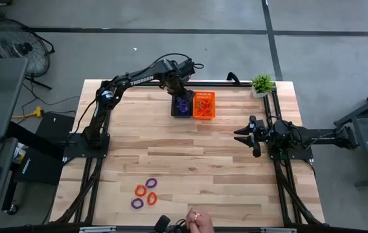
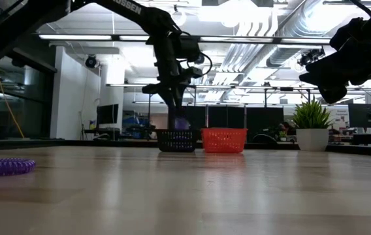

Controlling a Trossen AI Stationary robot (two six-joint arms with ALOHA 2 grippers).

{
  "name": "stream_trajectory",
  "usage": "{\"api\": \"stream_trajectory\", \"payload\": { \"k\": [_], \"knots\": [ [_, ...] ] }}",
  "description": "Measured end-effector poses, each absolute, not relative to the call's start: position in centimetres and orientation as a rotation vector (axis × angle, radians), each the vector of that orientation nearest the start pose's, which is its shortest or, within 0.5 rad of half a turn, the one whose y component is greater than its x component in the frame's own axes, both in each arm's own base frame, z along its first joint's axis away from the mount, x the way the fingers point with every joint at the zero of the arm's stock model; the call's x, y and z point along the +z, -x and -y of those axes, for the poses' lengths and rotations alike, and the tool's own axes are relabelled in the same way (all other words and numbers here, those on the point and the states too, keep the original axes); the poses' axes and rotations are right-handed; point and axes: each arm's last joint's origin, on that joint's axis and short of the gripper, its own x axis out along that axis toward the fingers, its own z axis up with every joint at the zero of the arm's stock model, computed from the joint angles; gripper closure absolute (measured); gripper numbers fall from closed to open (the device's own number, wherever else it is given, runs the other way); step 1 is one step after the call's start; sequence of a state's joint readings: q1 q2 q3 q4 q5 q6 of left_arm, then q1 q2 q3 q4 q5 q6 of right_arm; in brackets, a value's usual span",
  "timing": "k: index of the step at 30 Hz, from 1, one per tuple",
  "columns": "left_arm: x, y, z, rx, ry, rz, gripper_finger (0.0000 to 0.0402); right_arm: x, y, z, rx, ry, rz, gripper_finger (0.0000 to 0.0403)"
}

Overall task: Sort spring keychains
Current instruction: Put the top purple spring keychain in the black bin, then put the top orange spring keychain in the orange bin

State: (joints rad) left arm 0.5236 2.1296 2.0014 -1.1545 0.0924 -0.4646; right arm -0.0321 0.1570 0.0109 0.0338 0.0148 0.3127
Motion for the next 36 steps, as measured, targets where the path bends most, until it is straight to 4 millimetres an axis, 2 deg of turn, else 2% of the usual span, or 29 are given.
{"api": "stream_trajectory", "payload": {
  "k": [5, 12, 22, 27, 30, 32, 35, 36],
  "knots": [
    [26.3, -38.0, -21.6, 0.648, 0.779, -1.153, 0.0287, 15.8, -10.6, 0.4, -0.064, -0.314, -0.104, 0.0269],
    [26.2, -37.7, -20.9, 0.643, 0.738, -1.219, 0.0286, 15.8, -10.6, 0.4, -0.064, -0.314, -0.104, 0.0269],
    [29.0, -37.1, -18.3, 0.613, 0.652, -1.23, 0.0287, 15.8, -10.6, 0.4, -0.064, -0.313, -0.104, 0.0269],
    [30.0, -37.0, -16.3, 0.589, 0.59, -1.239, 0.0287, 15.8, -10.6, 0.4, -0.064, -0.314, -0.104, 0.0269],
    [30.2, -36.1, -14.6, 0.567, 0.57, -1.265, 0.0287, 15.8, -10.6, 0.4, -0.064, -0.314, -0.104, 0.0269],
    [30.0, -36.2, -13.3, 0.538, 0.543, -1.217, 0.0287, 15.8, -10.6, 0.4, -0.064, -0.313, -0.104, 0.0269],
    [29.2, -34.0, -11.1, 0.509, 0.54, -1.262, 0.0287, 15.8, -10.6, 0.4, -0.064, -0.314, -0.104, 0.0269],
    [28.9, -33.8, -10.4, 0.501, 0.539, -1.23, 0.0287, 15.8, -10.6, 0.4, -0.064, -0.314, -0.104, 0.0269]
  ]
}}
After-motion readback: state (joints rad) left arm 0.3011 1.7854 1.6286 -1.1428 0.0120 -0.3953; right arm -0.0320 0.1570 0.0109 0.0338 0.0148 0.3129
